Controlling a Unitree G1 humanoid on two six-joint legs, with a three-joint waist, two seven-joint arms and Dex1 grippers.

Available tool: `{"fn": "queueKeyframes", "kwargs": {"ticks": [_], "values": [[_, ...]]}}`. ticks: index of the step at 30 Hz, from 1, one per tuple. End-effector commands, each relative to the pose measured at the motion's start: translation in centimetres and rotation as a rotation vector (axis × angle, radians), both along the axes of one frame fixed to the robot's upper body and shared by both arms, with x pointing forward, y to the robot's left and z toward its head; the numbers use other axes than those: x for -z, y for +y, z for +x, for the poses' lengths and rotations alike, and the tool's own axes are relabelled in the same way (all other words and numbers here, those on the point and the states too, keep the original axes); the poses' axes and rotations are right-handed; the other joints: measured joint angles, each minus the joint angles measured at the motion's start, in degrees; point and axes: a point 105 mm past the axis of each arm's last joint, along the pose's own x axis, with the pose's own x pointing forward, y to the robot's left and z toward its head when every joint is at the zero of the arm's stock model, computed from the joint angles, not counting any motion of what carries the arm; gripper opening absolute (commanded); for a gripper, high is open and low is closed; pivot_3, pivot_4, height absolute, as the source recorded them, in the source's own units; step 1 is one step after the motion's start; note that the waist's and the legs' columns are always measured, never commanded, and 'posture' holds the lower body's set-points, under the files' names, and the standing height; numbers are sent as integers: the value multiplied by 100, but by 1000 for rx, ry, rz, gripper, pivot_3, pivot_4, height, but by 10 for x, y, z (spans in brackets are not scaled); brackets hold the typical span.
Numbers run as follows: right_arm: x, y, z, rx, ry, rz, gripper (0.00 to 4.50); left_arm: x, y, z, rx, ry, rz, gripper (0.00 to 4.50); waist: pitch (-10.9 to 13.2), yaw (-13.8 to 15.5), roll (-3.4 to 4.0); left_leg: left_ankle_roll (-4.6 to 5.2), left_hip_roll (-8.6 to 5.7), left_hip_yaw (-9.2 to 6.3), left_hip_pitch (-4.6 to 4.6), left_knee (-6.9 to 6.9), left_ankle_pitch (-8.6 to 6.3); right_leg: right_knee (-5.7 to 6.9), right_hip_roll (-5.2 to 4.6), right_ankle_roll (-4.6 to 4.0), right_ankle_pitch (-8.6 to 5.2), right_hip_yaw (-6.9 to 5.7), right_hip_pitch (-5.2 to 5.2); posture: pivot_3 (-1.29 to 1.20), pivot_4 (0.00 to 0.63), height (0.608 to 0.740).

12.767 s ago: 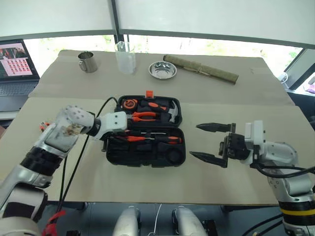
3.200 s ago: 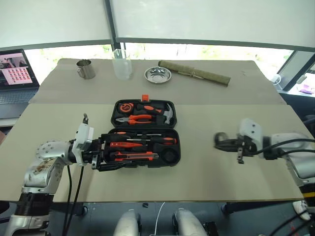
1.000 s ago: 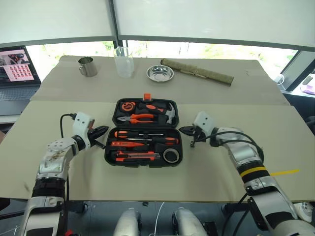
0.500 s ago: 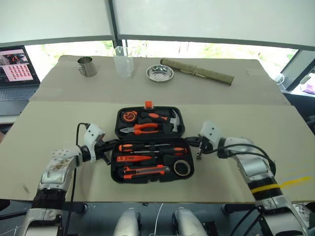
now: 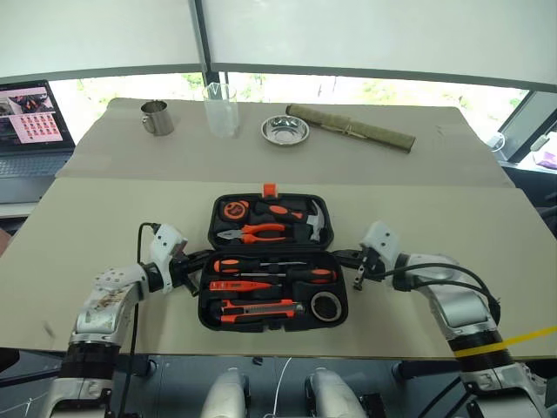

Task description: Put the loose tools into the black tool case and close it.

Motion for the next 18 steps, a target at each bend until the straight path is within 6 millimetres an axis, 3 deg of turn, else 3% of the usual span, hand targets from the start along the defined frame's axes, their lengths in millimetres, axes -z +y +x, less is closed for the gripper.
{"fn": "queueKeyframes", "kwargs": {"ticks": [1, 5, 9, 11, 14, 18], "values": [[-28, -12, -10, -37, -23, 23, 1535, -21, 27, -4, -53, 5, 39, 1841, 0, -5, 0, 0, 1, -1, 1, -1, 0, -1, 1, 0, 0, -1, 0, 0, 150, 740], [-50, -15, -18, -25, 77, 94, 2874, -28, 53, -19, -106, 137, 98, 3237, 1, -48, 0, 0, 6, 0, 4, -4, 0, 1, 4, 0, -1, 0, -2, 0, 150, 740], [-67, -12, -12, 94, 336, 101, 4201, -59, 47, -17, -141, 204, 23, 4477, 11, -38, -2, -3, 8, 0, 6, 0, 2, 12, 3, -1, -1, 2, -5, 0, 150, 740], [-78, -4, -11, 90, 422, 148, 4463, -71, 39, -13, -173, 277, -41, 4500, 21, -9, -21, -7, 6, -2, 7, 5, 6, 21, 4, -2, 0, 0, -4, 0, 150, 740], [-72, 1, 4, 181, 517, 77, 4463, -88, 16, 6, -204, 305, -115, 4500, 23, 30, -32, -9, 3, -19, 4, 2, 13, 22, 9, -4, -2, -12, -2, 0, 150, 740], [-63, 4, 35, 320, 501, 42, 4463, -85, 3, 29, -304, 342, -94, 4500, 21, -6, -51, -11, -4, -20, -1, 7, 14, 22, 7, -3, 0, -9, -1, 0, 150, 740]]}}
